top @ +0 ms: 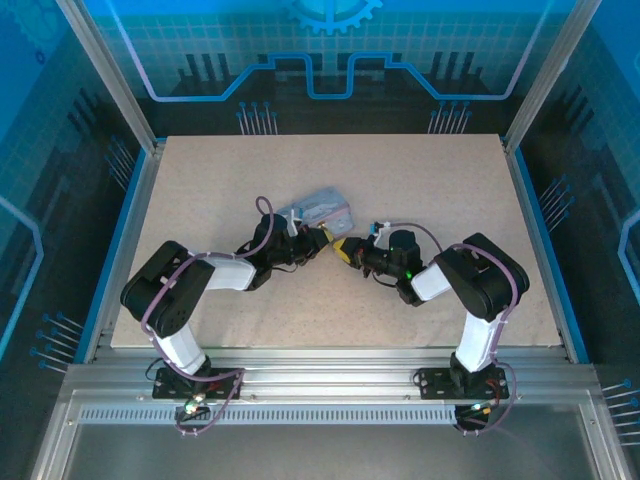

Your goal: Unlock the padlock with the key

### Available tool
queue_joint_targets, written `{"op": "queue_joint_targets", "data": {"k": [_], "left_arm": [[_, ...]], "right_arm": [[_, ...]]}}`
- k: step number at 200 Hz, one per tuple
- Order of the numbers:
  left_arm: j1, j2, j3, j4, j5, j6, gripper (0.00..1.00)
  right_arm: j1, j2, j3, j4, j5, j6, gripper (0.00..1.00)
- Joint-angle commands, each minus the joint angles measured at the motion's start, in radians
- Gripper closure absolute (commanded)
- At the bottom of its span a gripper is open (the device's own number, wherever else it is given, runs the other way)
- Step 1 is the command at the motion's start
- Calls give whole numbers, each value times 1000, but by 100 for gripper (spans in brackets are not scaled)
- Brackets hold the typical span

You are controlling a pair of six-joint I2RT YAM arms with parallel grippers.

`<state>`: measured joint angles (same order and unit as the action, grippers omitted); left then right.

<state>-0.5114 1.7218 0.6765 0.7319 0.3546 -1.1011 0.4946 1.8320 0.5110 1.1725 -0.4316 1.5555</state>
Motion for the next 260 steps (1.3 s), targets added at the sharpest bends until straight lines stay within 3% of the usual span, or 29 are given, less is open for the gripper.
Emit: {"op": "queue_joint_targets", "data": {"k": [1, 46, 111, 140, 198, 260], "left_arm": [[-81, -13, -12, 43, 175, 3, 100], [-75, -12, -15, 27, 157, 8, 100], [-46, -26, -10, -124, 102, 48, 100], [-44, -37, 2, -188, 87, 66, 100], [-42, -71, 41, -291, 80, 81, 100], [-42, -117, 61, -370, 79, 102, 100]], "right_arm": [[15, -37, 67, -27, 17, -19, 100], [12, -72, 62, -132, -20, -81, 100], [-4, -165, -35, -362, -47, -267, 72], [-10, -270, -62, -549, -28, -389, 69], [31, -535, 13, -1114, 169, -733, 68], [172, -554, 127, -1269, 380, -911, 64]]}}
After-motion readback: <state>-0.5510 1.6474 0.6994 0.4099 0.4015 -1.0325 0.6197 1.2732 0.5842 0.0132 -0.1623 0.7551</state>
